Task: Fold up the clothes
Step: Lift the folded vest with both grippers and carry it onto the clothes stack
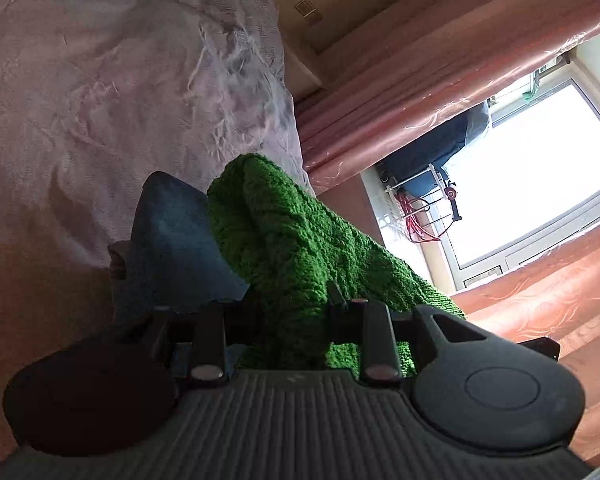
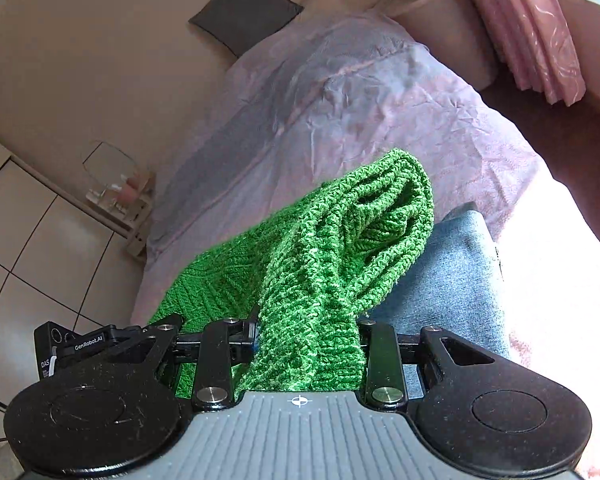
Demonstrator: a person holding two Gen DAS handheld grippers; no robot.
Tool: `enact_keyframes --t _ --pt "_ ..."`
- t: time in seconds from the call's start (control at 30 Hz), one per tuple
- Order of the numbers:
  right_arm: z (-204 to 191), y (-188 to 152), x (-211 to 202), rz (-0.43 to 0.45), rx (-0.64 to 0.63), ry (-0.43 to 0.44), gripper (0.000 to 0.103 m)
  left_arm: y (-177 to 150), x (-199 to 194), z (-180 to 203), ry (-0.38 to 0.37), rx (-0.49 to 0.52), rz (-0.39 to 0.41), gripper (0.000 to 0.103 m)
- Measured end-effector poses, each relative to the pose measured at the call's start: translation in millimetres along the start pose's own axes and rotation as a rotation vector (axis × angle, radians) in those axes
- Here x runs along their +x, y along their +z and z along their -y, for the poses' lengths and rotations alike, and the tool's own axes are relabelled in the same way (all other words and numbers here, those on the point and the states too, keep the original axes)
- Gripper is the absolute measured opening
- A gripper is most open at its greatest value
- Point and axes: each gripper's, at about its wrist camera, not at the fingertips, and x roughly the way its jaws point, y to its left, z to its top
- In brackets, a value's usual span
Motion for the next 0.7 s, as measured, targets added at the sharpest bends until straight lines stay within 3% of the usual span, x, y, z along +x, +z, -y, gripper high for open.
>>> enact_keyframes --t 0.1,0.2,0.23,0.37,0.57,0.6,0.63,0.7 --pt "16.8 -7.5 16.7 -0.008 0.008 -0.045 0.033 -7.7 15.3 -16.6 0.048 -0.006 -0.007 0.027" --pt "34.0 -20.1 32.4 -0.019 0.055 -0.160 0.044 -20.8 28.8 -34.3 0.123 -0.046 -0.009 0.031" --pt "39.9 -24.6 33.4 -0.015 0.087 -0.172 0.052 -24.5 31.6 -39.6 0.139 -0.064 -0.008 0.032" --pt "54.3 -34.9 12.3 0.052 0.194 -0.135 0.060 -29.3 14.1 -44.6 0.117 -0.131 0.019 0.034" --pt "76.5 -47.5 -35.5 0.150 0.338 -0.071 0.061 -49.3 -24.7 -41.3 0.093 -0.165 0.014 0.034" --pt "78.6 -50.0 -38.8 0.149 0.345 -0.059 0.061 -54.2 -27.1 -39.6 0.095 -0.157 0.009 0.034" --pt "79.2 -52.2 -41.1 0.146 0.345 -0.054 0.060 -58.0 -27.8 -38.2 0.104 -0.140 0.002 0.027" --pt "76.4 -55.4 -39.5 0.129 0.323 -0.061 0.011 -64.1 -29.5 -33.4 0.129 -0.089 0.011 0.019"
